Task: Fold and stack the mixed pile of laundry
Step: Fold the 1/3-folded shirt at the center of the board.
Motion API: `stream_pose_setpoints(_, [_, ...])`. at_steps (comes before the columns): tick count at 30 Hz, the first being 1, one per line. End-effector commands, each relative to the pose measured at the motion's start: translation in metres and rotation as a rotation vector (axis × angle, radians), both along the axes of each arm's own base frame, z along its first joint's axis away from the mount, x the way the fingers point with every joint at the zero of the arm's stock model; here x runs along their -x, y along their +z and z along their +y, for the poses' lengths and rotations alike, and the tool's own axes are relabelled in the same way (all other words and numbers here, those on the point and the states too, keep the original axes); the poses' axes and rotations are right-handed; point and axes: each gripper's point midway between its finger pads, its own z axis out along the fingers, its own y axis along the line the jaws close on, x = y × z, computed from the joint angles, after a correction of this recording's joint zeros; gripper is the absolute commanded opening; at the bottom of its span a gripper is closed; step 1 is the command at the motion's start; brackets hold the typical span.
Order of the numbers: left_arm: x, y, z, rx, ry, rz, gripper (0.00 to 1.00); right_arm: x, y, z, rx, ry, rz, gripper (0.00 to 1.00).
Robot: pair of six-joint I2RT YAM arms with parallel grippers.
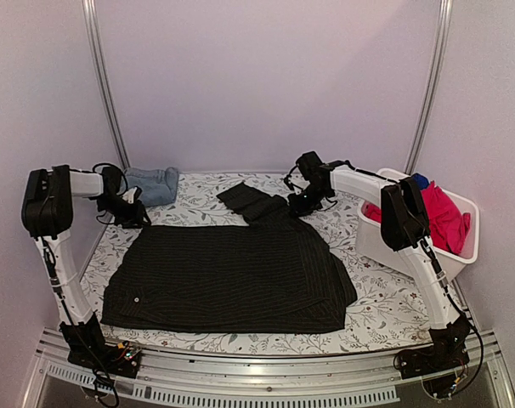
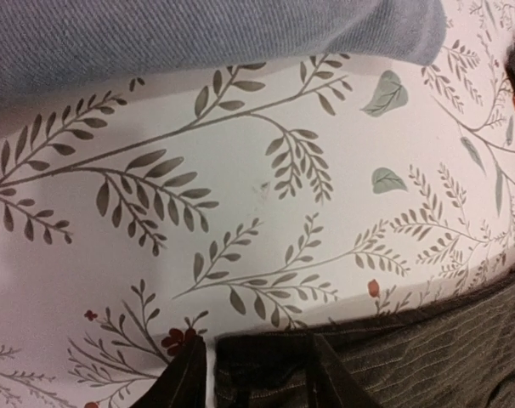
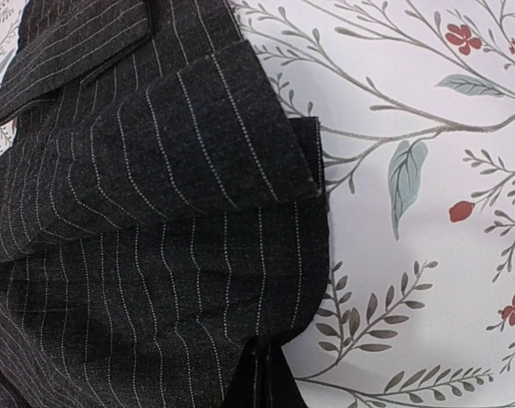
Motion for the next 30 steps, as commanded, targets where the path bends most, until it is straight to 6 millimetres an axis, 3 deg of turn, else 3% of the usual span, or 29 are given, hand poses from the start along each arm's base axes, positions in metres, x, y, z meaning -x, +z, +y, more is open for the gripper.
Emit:
stream_pose_setpoints(1, [0.001, 0.005, 0.001, 0.012, -0.010, -0.035, 0.37, 0.004, 0.000, -0.006, 0.004, -0.016, 0.029, 0.00])
stream_pose_setpoints(6, [-0.007, 0.011, -0.009, 0.073, -0.027, -0.060, 0.23, 0.004, -0.001, -0.008, 0.007, -0.017, 0.033, 0.00])
stream_pose_setpoints(10, [-0.013, 0.016, -0.012, 0.097, -0.027, -0.074, 0.00, 0.003, 0.004, -0.008, 0.003, -0.014, 0.022, 0.00])
stream_pose_setpoints(22, [-0.019, 0.044, -0.015, 0.119, -0.023, -0.128, 0.00, -0.003, 0.042, -0.007, -0.027, -0.027, -0.043, 0.00])
stream_pose_setpoints(30, [-0.017, 0.064, -0.017, 0.107, -0.022, -0.184, 0.00, 0.005, 0.062, -0.012, -0.038, -0.030, -0.063, 0.00])
